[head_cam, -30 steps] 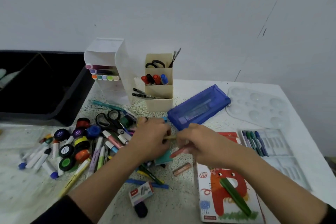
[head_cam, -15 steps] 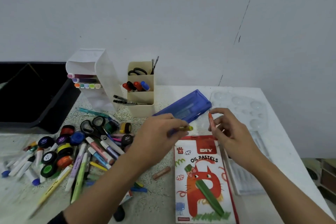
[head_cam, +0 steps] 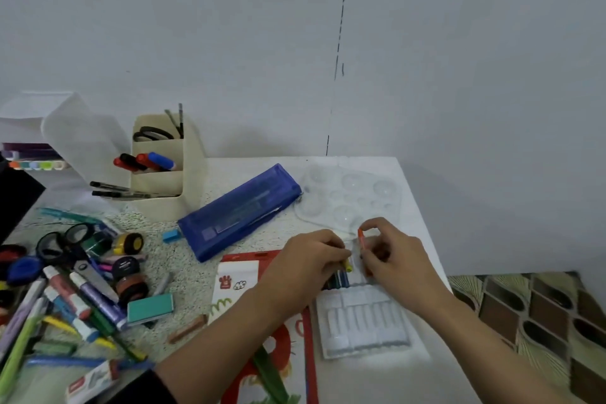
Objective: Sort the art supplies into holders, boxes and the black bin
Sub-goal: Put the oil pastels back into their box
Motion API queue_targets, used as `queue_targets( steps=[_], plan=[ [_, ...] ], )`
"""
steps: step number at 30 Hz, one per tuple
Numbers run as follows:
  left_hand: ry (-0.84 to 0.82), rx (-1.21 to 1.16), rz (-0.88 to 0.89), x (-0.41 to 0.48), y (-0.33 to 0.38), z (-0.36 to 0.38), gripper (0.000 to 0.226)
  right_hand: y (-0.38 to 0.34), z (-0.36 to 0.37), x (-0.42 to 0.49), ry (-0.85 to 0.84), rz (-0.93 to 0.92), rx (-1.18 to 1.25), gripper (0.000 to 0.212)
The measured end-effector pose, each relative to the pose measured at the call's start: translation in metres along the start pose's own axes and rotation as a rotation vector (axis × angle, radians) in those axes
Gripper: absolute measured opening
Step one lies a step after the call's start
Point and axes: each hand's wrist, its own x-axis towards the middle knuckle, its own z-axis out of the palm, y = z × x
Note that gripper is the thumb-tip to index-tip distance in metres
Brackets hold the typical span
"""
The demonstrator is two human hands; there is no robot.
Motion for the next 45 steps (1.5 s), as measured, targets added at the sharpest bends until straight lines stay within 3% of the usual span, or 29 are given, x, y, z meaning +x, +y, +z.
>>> queue_targets(
  steps=[11,21,29,38,45],
  plan=[
    [0.039,-0.012,-0.077,0.001,0.005,0.014,0.024,0.015,-0.005,0.009,-0.006,0.016,-0.013,0.03],
    [0.069,0.053,-0.14,-0.001,0.01,0.019,0.055,0.009,-0.001,0.019,-0.038,0.081,-0.011,0.004],
    [-0.02,0.057,-0.118,-0.008,0.006,0.017,0.052,0.016,0.008,0.019,-0.015,0.113,0.051,0.018],
    [-0.102,0.1,-0.153,0.004,0.004,0.012,0.039,0.007,0.006,0.023,-0.106,0.013,-0.185,0.029],
    [-0.092,0.092,-0.155,-0.001,0.002,0.01,0.043,0.009,0.011,0.017,-0.054,0.002,-0.214,0.021]
  ],
)
